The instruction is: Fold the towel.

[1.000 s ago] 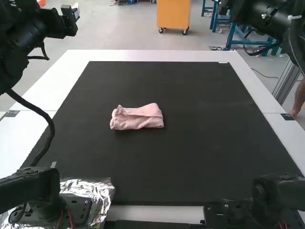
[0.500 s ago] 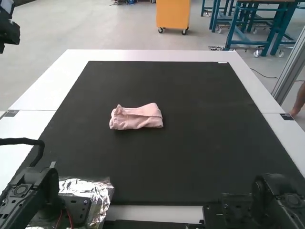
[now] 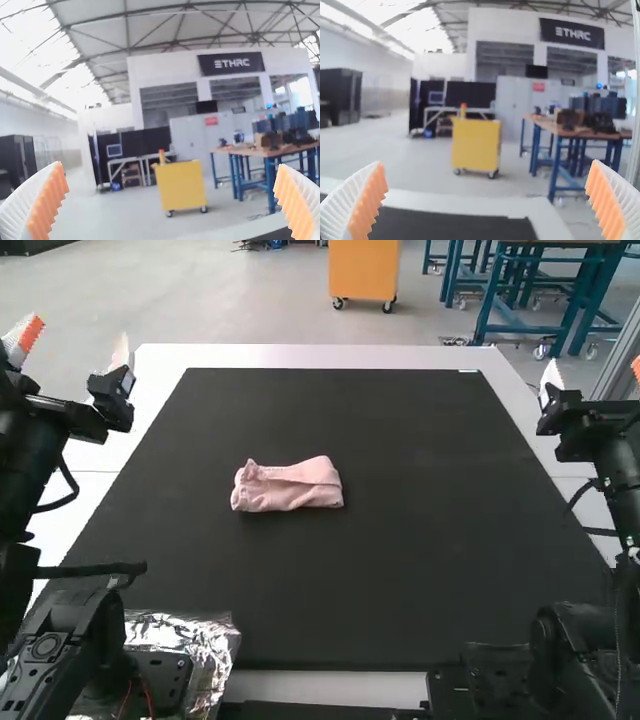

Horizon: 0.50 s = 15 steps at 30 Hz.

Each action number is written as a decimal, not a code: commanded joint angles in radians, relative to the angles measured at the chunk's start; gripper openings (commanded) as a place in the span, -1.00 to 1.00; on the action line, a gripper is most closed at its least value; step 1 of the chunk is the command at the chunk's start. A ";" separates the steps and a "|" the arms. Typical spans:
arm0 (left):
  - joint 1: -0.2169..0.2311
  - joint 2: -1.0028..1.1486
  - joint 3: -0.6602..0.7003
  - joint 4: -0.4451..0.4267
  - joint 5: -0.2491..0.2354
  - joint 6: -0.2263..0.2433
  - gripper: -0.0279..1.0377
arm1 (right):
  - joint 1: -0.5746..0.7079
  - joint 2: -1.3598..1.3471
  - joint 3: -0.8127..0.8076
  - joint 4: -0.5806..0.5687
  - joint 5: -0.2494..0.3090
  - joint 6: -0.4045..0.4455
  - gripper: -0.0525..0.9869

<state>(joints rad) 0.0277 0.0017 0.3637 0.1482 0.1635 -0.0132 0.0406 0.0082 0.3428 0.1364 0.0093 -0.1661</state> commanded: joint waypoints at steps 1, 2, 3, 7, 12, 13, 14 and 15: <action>-0.003 -0.002 -0.144 0.123 0.045 0.038 0.87 | -0.008 -0.005 -0.093 0.146 0.044 -0.113 0.85; -0.002 -0.002 -0.201 0.200 0.005 0.044 0.87 | -0.008 -0.005 -0.143 0.229 0.054 -0.112 0.85; 0.000 -0.002 -0.253 0.284 -0.042 0.056 0.87 | -0.008 -0.005 -0.197 0.327 0.075 -0.113 0.85; -0.005 0.000 -0.371 0.254 -0.065 0.082 0.87 | -0.008 -0.005 -0.347 0.497 0.113 -0.130 0.85; -0.006 -0.002 -0.364 -0.044 -0.068 0.005 0.87 | -0.015 -0.005 -0.344 0.108 0.158 -0.036 0.85; -0.006 -0.002 -0.364 -0.110 -0.068 -0.071 0.87 | -0.015 -0.005 -0.344 0.026 0.158 -0.036 0.85; -0.005 -0.002 -0.364 -0.150 -0.068 -0.110 0.87 | -0.015 -0.005 -0.344 -0.060 0.158 -0.036 0.85; -0.002 -0.002 -0.364 -0.154 -0.070 -0.111 0.87 | -0.016 -0.005 -0.344 -0.107 0.150 -0.047 0.85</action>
<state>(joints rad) 0.0261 0.0063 0.0055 0.0017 0.1078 -0.0322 0.0380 0.0101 0.0055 0.0795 0.1364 -0.2352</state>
